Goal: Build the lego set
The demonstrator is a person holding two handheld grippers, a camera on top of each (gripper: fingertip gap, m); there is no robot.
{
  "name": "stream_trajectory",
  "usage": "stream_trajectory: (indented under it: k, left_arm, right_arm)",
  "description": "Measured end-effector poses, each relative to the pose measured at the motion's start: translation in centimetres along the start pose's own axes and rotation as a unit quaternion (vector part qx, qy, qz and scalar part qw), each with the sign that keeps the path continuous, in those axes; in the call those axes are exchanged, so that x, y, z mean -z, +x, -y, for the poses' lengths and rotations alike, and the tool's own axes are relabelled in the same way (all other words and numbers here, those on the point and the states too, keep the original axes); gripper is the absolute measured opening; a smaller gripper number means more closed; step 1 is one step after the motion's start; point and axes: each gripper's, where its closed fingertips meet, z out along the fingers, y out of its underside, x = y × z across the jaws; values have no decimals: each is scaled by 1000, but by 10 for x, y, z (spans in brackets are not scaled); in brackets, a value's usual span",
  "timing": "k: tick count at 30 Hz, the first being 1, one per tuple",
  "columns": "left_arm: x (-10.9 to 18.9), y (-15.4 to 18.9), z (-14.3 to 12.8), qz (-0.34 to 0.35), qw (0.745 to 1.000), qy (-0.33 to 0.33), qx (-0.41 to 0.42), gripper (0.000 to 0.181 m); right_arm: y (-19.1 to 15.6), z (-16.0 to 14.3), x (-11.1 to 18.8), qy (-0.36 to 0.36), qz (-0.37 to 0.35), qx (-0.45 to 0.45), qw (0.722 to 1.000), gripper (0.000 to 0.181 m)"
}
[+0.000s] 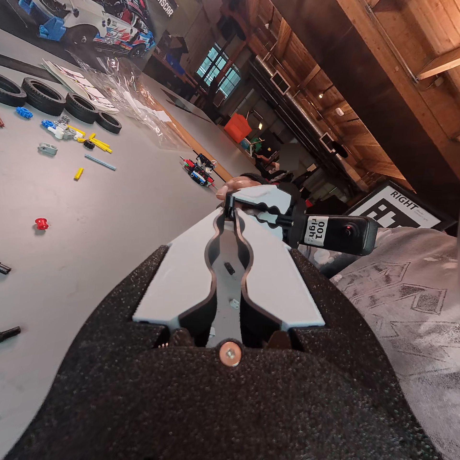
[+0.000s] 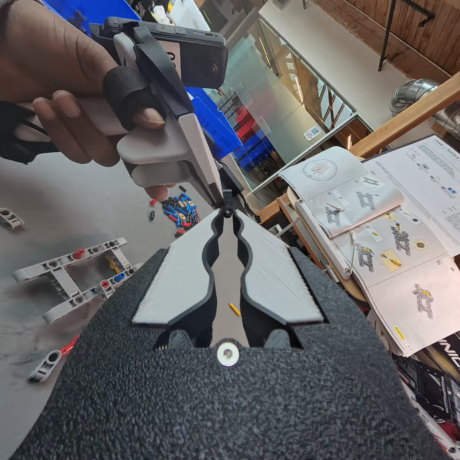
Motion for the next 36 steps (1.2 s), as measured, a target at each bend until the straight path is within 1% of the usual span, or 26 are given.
stream_trajectory:
  k: [2,3,5,6,7,9,10,11,13,15,19,21,25,27,31,34,35,36]
  left_arm:
    - [0,-1,-2,3,1000,-7,-10,4]
    - [1,0,-3,4,1000,-13,-25,3]
    - [2,3,-5,8,997,-29,-71,3]
    - [4,4,-8,15,993,-45,-112,3]
    - [5,5,-12,24,984,-62,-163,3]
    - [7,8,-22,42,959,-100,-260,3]
    - [6,10,-27,46,949,-117,-290,3]
    - [5,15,-31,37,943,-124,-306,3]
    - [2,23,-37,20,938,-133,-318,3]
    - [1,22,-46,21,930,-155,-333,3]
    - [3,24,-55,8,925,-174,-337,3]
    - [3,25,-59,2,922,-184,-342,3]
    - [2,21,-66,12,907,-209,-365,3]
    - [2,19,-65,20,903,-211,-373,4]
    - [1,30,-51,6,916,-175,-360,3]
    - [1,46,-39,-20,929,-139,-343,3]
    - [3,44,-38,-15,928,-141,-345,3]
    - [10,30,-39,11,922,-157,-354,3]
  right_arm:
    - [-1,0,0,3,7,-10,1000,7]
    - [-2,1,1,10,17,-31,999,7]
    - [-5,5,4,36,67,-98,992,7]
    - [-10,7,7,48,115,-146,981,10]
    - [-17,9,12,58,170,-197,964,17]
    - [-22,14,22,74,243,-272,928,21]
    - [-23,14,25,76,259,-289,919,22]
    - [-25,13,26,74,270,-291,915,19]
    - [-37,11,31,61,304,-273,911,17]
    - [-44,12,34,67,315,-257,911,16]
    - [-50,14,41,70,343,-250,903,15]
    - [-52,14,44,68,356,-252,897,9]
    - [-57,10,46,56,372,-244,894,8]
    - [-55,8,44,57,371,-245,894,7]
    - [-40,21,45,103,356,-287,883,7]
    - [-25,36,48,145,349,-324,867,7]
    - [-9,44,51,179,330,-354,856,7]
    - [26,52,59,230,303,-416,826,7]
